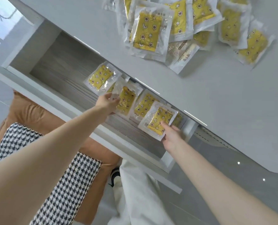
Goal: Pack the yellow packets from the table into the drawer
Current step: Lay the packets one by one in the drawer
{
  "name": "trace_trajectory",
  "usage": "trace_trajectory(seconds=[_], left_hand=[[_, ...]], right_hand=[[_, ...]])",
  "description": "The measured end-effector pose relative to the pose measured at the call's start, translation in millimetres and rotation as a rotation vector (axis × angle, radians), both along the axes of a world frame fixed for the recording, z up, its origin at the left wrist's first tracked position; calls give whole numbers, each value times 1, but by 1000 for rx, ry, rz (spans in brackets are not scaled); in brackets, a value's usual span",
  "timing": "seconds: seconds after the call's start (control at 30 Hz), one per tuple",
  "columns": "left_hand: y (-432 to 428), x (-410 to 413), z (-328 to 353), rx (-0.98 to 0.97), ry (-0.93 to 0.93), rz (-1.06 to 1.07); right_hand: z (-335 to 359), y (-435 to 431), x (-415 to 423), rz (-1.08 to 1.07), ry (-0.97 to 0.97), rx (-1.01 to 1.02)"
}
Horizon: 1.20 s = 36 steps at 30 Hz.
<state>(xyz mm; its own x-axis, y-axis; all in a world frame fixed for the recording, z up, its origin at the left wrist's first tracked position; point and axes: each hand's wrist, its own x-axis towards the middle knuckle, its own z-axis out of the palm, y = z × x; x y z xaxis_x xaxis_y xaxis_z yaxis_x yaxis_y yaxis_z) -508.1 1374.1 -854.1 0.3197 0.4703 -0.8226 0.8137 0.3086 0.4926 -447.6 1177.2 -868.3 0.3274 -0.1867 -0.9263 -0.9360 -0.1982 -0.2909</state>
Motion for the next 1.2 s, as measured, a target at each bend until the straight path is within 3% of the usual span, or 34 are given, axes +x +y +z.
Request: trace_trajectory(seconds=[0.13, 0.37, 0.6, 0.77, 0.97, 1.2], left_hand=[[10, 16, -14, 34, 11, -12], [10, 11, -18, 290, -44, -75], [-3, -12, 12, 286, -116, -116], [-24, -26, 52, 195, -165, -221], [-47, -47, 120, 146, -218, -280], [-64, -47, 238, 164, -318, -293]], right_hand=[[-10, 6, 10, 6, -14, -75], [-15, 14, 8, -72, -100, -130], [14, 7, 0, -44, -137, -138], [51, 3, -10, 197, -38, 112], [121, -15, -28, 563, -200, 192], [239, -38, -22, 577, -383, 241]])
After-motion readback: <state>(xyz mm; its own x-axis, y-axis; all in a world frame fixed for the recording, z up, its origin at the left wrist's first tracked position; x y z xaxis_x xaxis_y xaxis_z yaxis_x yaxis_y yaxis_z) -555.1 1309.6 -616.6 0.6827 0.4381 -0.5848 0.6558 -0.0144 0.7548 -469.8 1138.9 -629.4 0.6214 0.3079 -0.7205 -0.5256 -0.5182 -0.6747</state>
